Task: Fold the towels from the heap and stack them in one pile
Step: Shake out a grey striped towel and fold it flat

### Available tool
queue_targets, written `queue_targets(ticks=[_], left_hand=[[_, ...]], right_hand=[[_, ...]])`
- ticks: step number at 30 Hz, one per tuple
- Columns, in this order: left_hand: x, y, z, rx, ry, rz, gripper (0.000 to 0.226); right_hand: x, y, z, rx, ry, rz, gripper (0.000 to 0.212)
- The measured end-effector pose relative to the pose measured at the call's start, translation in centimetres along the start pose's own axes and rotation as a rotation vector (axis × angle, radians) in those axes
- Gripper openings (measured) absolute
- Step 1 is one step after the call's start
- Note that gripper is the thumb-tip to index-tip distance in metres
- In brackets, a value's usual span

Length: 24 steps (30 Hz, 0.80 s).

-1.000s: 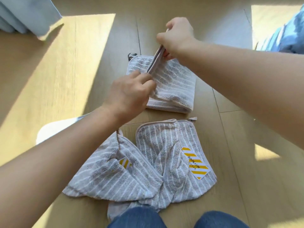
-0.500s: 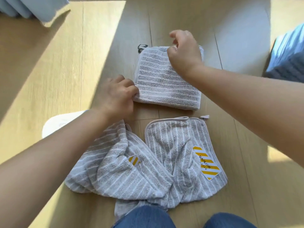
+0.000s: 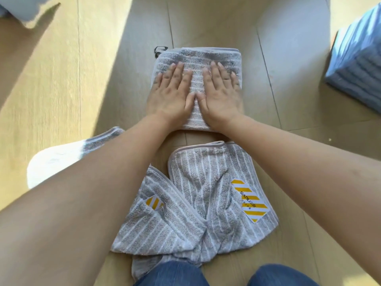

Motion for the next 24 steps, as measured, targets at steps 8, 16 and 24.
queue_targets(ticks=[8, 16, 24], left_hand=[[0.7, -0.2, -0.6, 0.035, 0.279, -0.135, 0.060], [3.8, -0.7, -8.1, 0.084, -0.035, 0.106, 0.052], [1.9, -1.0, -5.8, 0.138, -0.023, 0.110, 0.057]], right_hand=[[-3.3, 0.2, -0.4, -0.058, -0.253, 0.131, 0.068], [-4.6, 0.1, -7.9, -0.098, 0.131, 0.143, 0.058], [-5.5, -0.5, -5.6, -0.044, 0.027, 0.102, 0.055]])
Point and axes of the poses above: each hand's wrist, its own z-axis towards the middle knuckle, its own y-axis out of the back of the hand, x = y × z, the point moved 1 cm from there along z, towards the middle knuckle, and after that the axes turned 11 degrees about z, right-handed, at the moved point
